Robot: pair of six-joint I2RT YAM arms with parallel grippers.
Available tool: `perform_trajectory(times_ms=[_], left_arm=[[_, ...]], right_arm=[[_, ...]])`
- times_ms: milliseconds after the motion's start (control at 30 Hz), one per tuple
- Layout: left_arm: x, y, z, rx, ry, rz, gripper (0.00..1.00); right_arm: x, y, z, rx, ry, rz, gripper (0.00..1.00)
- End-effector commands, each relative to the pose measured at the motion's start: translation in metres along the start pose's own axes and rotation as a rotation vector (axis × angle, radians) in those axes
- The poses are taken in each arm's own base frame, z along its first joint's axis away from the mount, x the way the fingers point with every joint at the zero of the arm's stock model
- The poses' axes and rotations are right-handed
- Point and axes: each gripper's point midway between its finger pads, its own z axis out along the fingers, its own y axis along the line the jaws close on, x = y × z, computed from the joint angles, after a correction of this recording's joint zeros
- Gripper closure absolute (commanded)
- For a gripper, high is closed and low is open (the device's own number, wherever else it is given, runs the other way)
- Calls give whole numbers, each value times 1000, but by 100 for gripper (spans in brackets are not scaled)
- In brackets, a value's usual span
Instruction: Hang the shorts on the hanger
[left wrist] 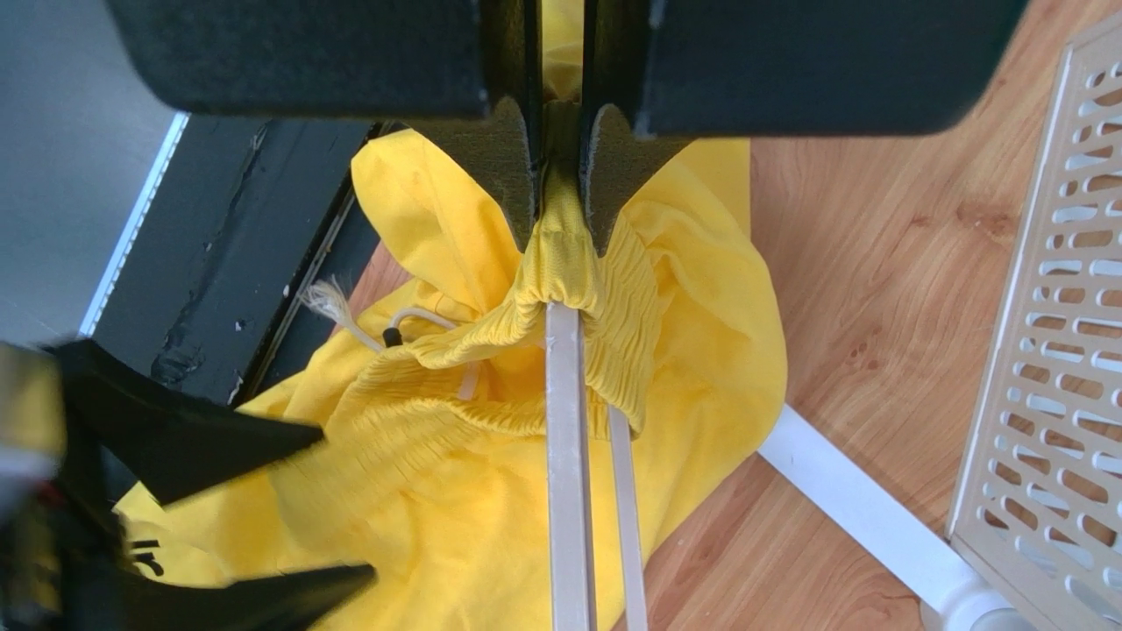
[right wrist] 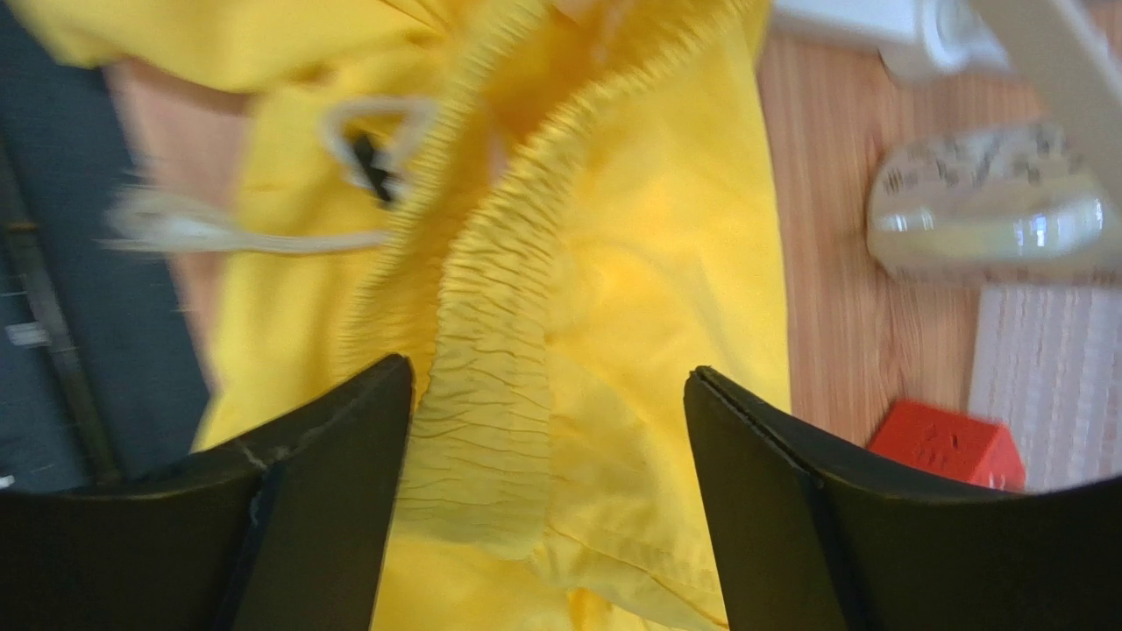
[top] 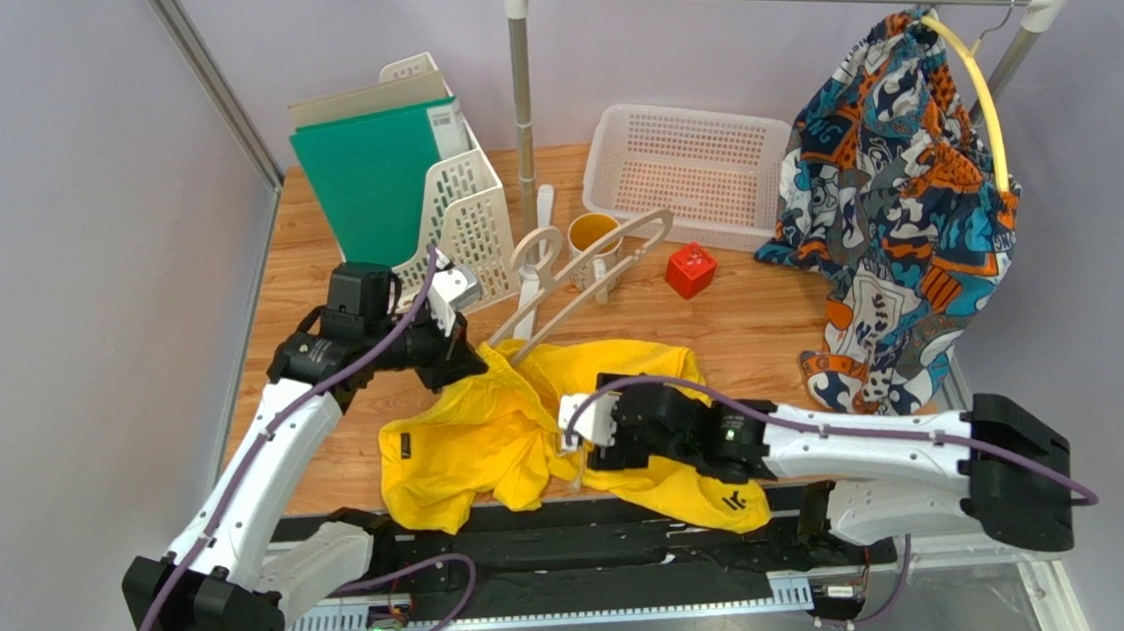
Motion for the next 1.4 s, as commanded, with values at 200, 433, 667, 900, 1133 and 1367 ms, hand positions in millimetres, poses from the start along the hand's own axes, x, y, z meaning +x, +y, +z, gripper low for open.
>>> perform_trajectory(times_ms=[200, 433, 667, 900, 1133, 1367], left_arm=[[-9, -8, -13, 26, -65, 6, 100], [-7, -4, -17, 36, -66, -25, 100], [-7, -8, -16, 67, -62, -21, 100], [-6, -7, -16, 62, -65, -34, 100], [-9, -2, -13, 67, -73, -74, 100], [-2, 1, -18, 61, -64, -51, 100]], right_arm=[[38, -93, -10, 281, 132, 256, 65], [75, -114, -26, 359, 188, 266, 68], [72, -141, -19, 399, 153, 299, 70], [68, -119, -2, 244, 113, 345, 40], [93, -96, 19, 215, 172, 276, 39], [101, -118, 9, 313, 217, 311, 83]])
